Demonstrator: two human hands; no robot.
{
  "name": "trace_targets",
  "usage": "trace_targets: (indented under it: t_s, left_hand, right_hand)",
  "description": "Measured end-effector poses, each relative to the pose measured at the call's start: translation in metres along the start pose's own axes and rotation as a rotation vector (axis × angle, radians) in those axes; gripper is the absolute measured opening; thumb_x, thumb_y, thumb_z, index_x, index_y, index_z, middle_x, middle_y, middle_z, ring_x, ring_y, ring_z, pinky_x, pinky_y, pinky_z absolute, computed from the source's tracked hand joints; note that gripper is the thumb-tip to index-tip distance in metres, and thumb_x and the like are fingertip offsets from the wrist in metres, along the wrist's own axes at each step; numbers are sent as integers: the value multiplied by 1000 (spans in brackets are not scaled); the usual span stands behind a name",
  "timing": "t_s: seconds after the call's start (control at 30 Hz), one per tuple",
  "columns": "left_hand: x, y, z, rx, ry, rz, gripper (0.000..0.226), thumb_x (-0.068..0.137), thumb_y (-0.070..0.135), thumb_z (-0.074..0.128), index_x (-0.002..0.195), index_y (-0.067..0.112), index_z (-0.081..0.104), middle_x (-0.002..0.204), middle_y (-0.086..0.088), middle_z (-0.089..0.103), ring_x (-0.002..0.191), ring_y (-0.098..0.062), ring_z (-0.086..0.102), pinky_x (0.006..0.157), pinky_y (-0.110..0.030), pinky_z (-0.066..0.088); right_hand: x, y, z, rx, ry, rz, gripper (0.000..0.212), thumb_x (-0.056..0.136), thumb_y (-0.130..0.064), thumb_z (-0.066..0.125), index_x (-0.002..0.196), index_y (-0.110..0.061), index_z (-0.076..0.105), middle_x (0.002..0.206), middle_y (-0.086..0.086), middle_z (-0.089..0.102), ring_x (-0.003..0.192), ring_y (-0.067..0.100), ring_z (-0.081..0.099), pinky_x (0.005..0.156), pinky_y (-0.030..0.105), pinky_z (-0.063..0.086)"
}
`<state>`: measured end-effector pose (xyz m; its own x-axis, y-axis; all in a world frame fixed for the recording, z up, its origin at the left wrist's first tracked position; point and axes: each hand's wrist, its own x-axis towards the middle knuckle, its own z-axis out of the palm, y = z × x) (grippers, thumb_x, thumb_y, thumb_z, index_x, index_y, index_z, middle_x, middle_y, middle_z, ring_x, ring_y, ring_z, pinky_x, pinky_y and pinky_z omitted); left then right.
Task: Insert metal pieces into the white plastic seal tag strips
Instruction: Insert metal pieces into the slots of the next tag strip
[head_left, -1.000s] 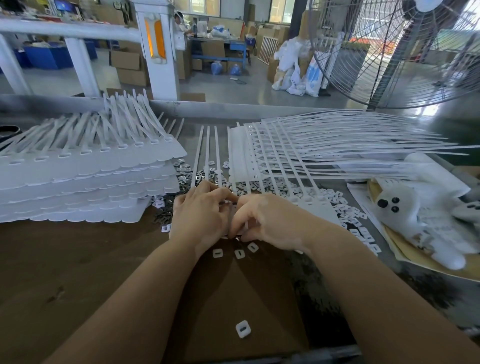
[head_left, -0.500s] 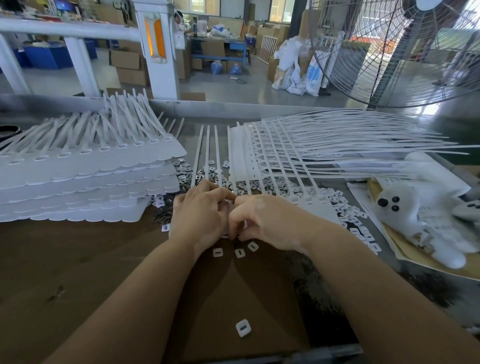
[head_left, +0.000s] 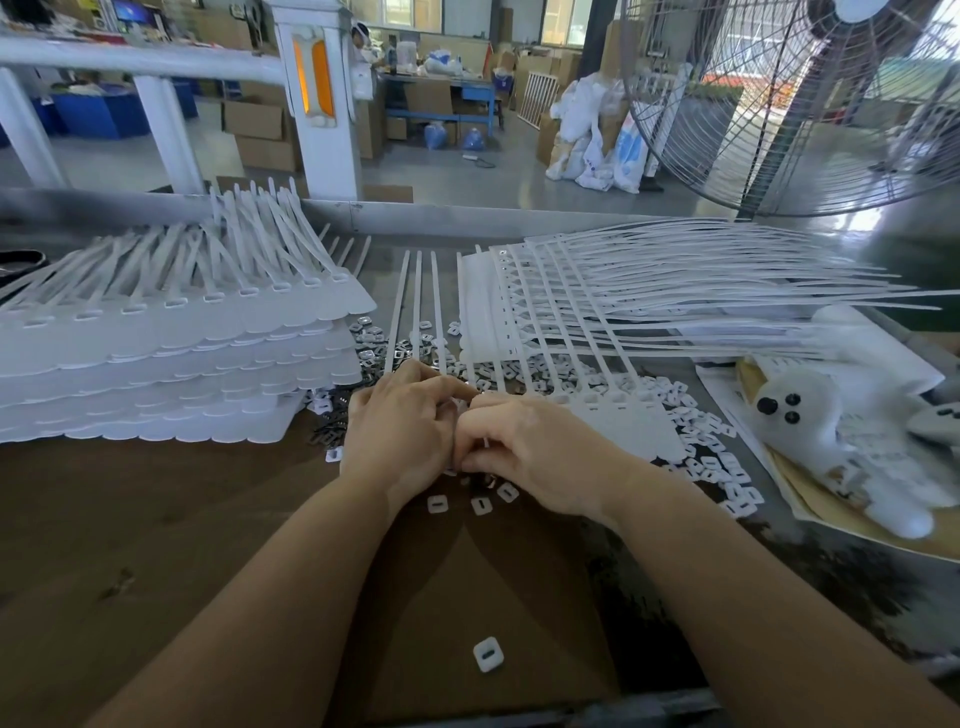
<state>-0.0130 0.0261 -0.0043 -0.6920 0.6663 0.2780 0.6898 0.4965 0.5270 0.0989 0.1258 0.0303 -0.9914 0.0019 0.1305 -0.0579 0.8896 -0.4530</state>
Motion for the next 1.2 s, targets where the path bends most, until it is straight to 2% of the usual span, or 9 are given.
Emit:
trace_targets:
  t_s: [0.1, 0.2, 0.3, 0.47, 0.57, 0.63, 0.8, 1.03, 1.2]
  left_hand:
    - [0, 0, 1, 13, 2, 0, 27, 93, 27, 45, 110, 40, 62, 104, 13, 46, 115, -10, 42, 101, -34, 18]
    - [0, 1, 1, 17, 14, 4, 29, 94, 26, 44, 110, 42, 63, 100, 15, 43, 115, -9, 42, 100, -33, 18]
    - [0, 1, 1, 9, 24, 7, 29, 95, 26, 44, 108, 44, 63, 100, 16, 44, 113, -9, 43, 100, -32, 18]
    - [0, 1, 1, 23, 20, 3, 29, 95, 26, 44, 107, 45, 63, 102, 16, 44, 114, -9, 43, 102, -33, 18]
    - [0, 2, 2, 20, 23, 0, 29, 95, 26, 44, 106, 45, 63, 102, 16, 44, 114, -9, 43, 102, -33, 18]
    - [0, 2, 1, 18, 24, -2, 29, 95, 26, 44, 105, 45, 64, 102, 16, 44, 114, -9, 43, 103, -34, 18]
    - [0, 2, 1, 16, 17, -7, 29, 95, 26, 44, 105, 46, 63, 102, 16, 44, 114, -9, 43, 103, -34, 18]
    - [0, 2, 1, 22, 24, -3, 29, 95, 26, 44, 103, 46, 64, 100, 17, 43, 113, -8, 42, 100, -32, 17]
    - [-1, 3, 1, 18, 39, 4, 28, 94, 26, 46, 103, 45, 65, 100, 16, 45, 112, -8, 43, 98, -31, 16]
  right_hand:
    - [-2, 3, -1, 199, 141, 113, 15, 92, -14, 54, 83, -25, 56, 78, -19, 52, 75, -8, 50, 71, 5, 36]
    - [-2, 9, -5, 250, 267, 230, 13, 95, -16, 50, 87, -23, 57, 76, -8, 58, 72, 2, 55, 68, 14, 45]
    - [-1, 13, -8, 315, 303, 313, 13, 94, -12, 51, 89, -17, 62, 78, 1, 63, 76, 14, 62, 71, 22, 54]
    - [1, 18, -16, 339, 431, 370, 13, 88, -12, 61, 81, -18, 70, 74, 0, 69, 71, 13, 66, 73, 26, 57]
    - [1, 24, -21, 387, 484, 419, 13, 87, -4, 61, 88, -15, 67, 79, 0, 69, 71, 13, 68, 74, 27, 57]
    - [2, 26, -23, 368, 490, 433, 14, 87, -3, 61, 93, -14, 66, 83, 1, 69, 72, 13, 68, 76, 27, 57]
    - [5, 29, -22, 317, 464, 437, 14, 84, -1, 64, 87, -12, 71, 82, 0, 70, 76, 11, 68, 78, 26, 56]
    - [11, 31, -16, 171, 439, 428, 15, 85, -3, 63, 90, -14, 73, 84, -4, 68, 79, 6, 64, 74, 9, 47]
    - [26, 24, -12, 41, 371, 403, 14, 85, -10, 64, 94, -15, 74, 95, 1, 71, 87, 14, 64, 86, 30, 52]
